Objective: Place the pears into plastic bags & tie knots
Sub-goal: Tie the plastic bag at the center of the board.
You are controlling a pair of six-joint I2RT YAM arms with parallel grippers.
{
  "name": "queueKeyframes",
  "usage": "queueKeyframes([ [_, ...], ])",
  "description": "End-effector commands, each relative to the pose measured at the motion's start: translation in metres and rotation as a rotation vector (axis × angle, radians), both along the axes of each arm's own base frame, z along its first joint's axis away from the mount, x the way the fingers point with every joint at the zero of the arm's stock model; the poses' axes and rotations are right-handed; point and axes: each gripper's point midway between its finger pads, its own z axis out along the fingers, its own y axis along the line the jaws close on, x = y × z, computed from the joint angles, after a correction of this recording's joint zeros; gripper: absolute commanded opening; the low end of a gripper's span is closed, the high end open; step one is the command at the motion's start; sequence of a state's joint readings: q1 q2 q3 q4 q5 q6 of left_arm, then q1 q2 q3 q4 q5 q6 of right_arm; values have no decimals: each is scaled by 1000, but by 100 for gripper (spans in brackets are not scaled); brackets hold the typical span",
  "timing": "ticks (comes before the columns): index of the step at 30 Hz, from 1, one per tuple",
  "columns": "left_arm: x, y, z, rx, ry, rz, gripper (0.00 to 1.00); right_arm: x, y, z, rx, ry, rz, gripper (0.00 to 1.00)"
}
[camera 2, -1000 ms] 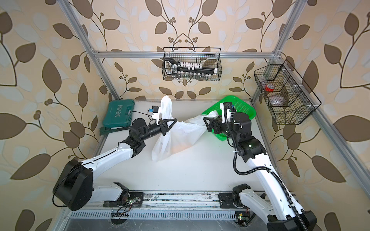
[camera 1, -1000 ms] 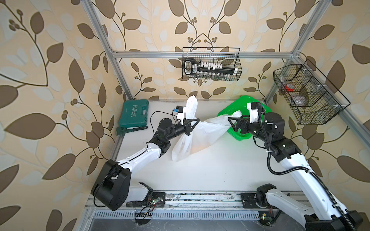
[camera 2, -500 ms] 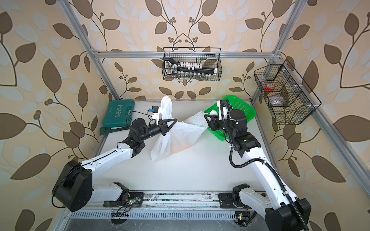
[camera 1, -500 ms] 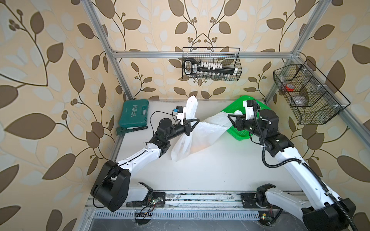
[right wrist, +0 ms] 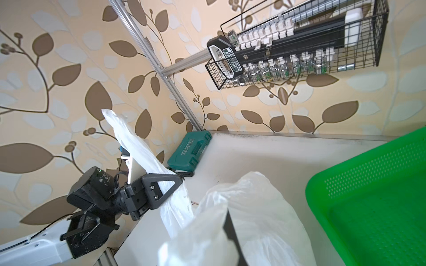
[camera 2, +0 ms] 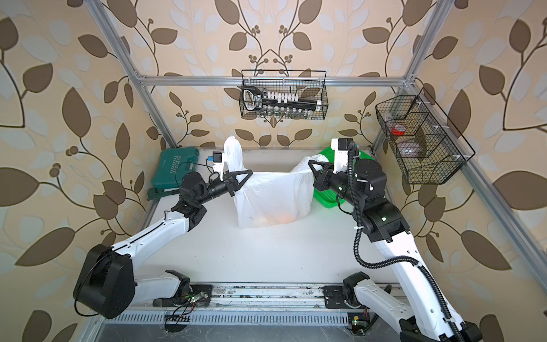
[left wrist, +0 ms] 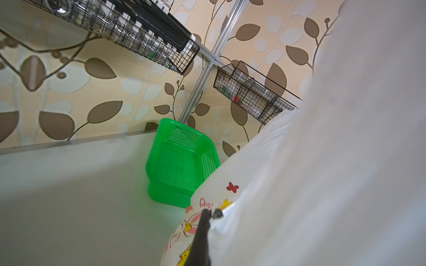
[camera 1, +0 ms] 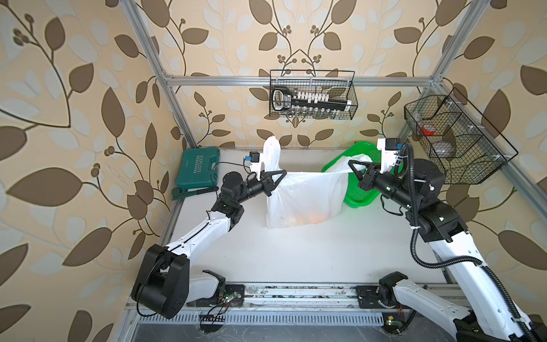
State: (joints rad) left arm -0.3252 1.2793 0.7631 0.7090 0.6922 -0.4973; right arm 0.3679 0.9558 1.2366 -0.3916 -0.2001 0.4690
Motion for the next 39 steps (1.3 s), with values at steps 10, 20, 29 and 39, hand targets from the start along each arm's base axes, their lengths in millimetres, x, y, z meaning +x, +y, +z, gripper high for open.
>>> queueKeyframes([
  [10, 32, -10, -11, -15, 32, -74, 0, 18, 22, -51, -75, 151, -52, 29],
  [20, 32, -10, -16, -23, 50, -77, 0, -15, 25, -8, -67, -175, 97, 93],
  [29, 30, -11, -15, -25, 54, -91, 0, -65, 25, -78, 45, -294, 222, 100],
  [39, 28, -13, -15, -22, 61, -111, 0, -17, 52, -113, 25, -263, 243, 100],
])
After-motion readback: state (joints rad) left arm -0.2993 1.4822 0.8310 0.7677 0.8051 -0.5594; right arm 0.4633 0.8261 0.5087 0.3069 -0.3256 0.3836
